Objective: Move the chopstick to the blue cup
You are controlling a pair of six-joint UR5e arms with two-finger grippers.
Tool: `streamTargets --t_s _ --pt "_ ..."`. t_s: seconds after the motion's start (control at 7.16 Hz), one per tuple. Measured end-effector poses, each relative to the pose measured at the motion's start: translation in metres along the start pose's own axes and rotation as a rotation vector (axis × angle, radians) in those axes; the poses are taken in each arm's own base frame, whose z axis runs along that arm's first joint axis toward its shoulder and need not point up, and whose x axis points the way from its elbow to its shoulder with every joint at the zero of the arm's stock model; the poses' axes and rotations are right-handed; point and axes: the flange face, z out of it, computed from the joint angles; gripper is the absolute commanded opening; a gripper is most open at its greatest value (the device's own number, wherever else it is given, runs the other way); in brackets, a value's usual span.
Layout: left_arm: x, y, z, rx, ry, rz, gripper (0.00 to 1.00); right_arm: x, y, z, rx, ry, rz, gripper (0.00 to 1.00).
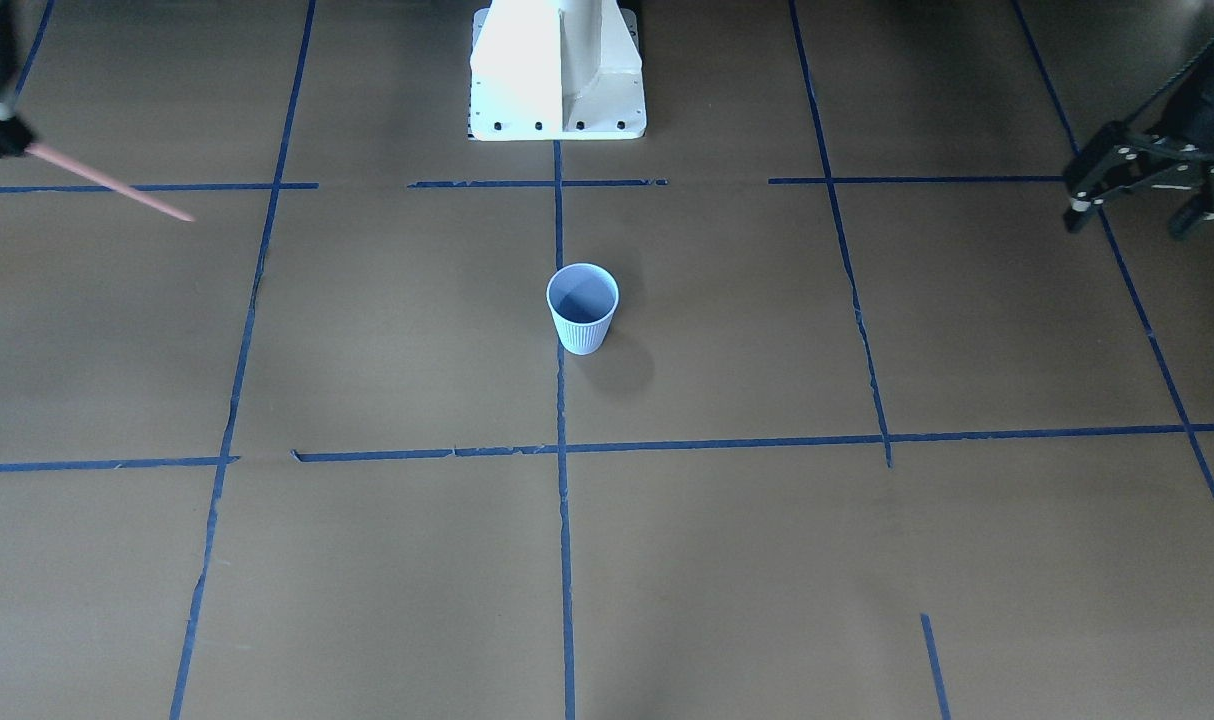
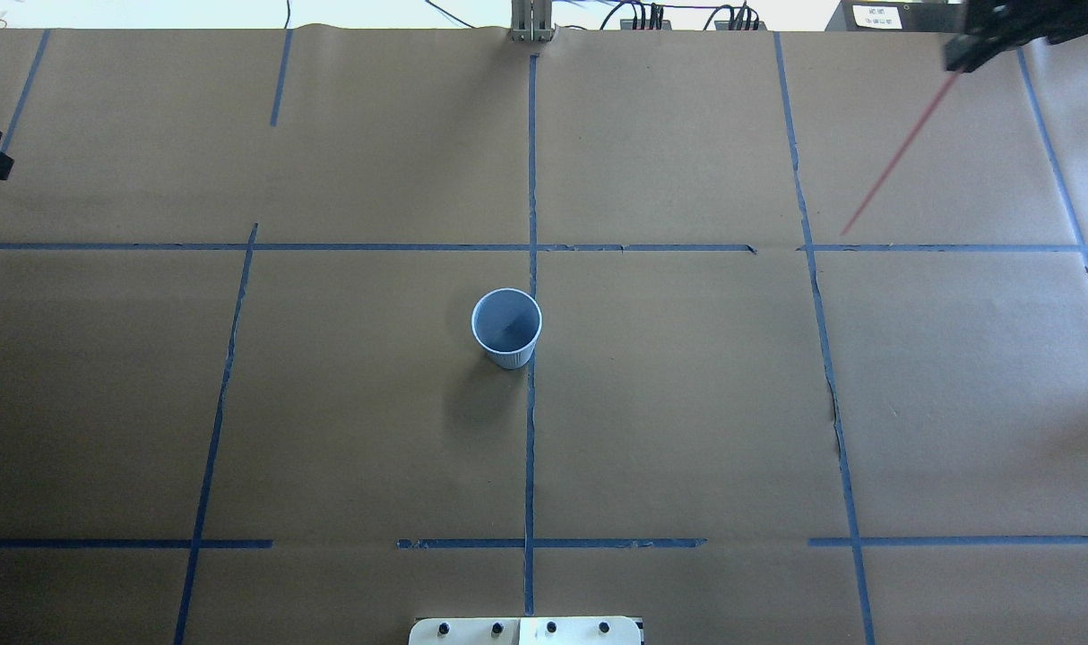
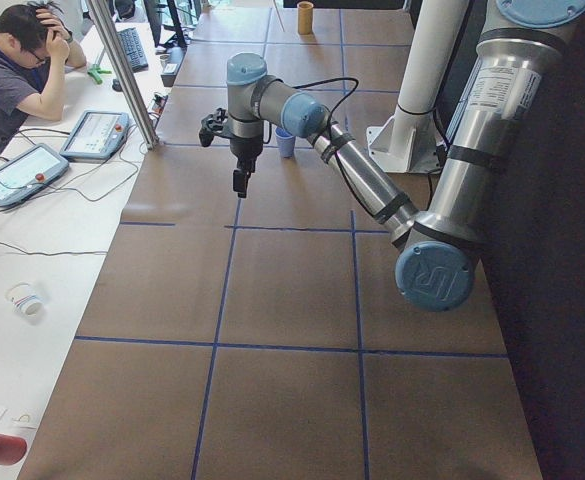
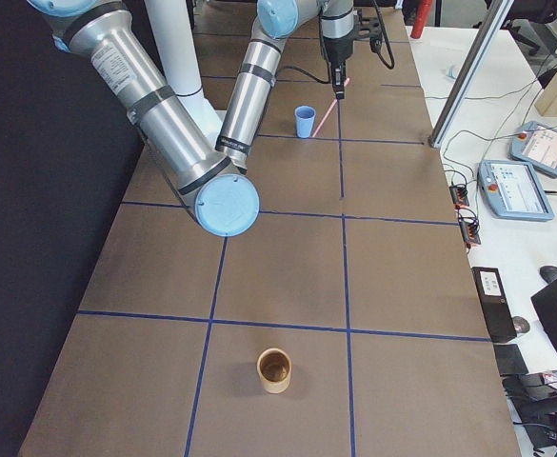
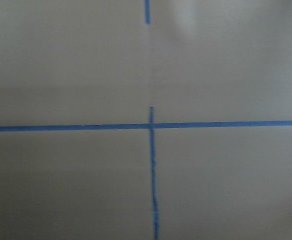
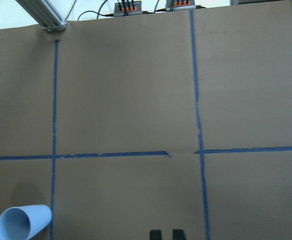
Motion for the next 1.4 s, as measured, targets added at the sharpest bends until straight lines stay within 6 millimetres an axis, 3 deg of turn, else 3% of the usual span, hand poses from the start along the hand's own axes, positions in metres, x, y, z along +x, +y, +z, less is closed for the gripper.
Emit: streamTargets --t_s 0.28,0.56,0.84,0.98,1.12,1.4 --pt "-0.05 -0.007 0.0 -0.005 -0.03 0.062 1.0 -0.112 0.029 0.038 0.032 0.01 -0.07 0.0" --pt "-0.086 -0.012 0.001 -0.013 -0.049 0.097 1.0 -0.217 0.037 0.082 0.057 0.034 -0.088 0.0" --pt "-0.103 -0.007 0.008 -0.03 -0.054 0.096 1.0 -0.295 0.036 0.133 0.087 0.037 -0.085 0.0" --pt "-0.107 -0.004 0.01 -0.036 -0.055 0.092 1.0 -0.321 0.04 0.15 0.081 0.046 -0.088 0.0" --pt "-0.11 -0.002 0.011 -0.039 -0.056 0.087 1.0 -0.334 0.048 0.164 0.07 0.058 -0.096 0.0" --pt "-0.12 0.005 0.016 -0.051 -0.056 0.068 1.0 -0.334 0.058 0.186 0.053 0.088 -0.103 0.0"
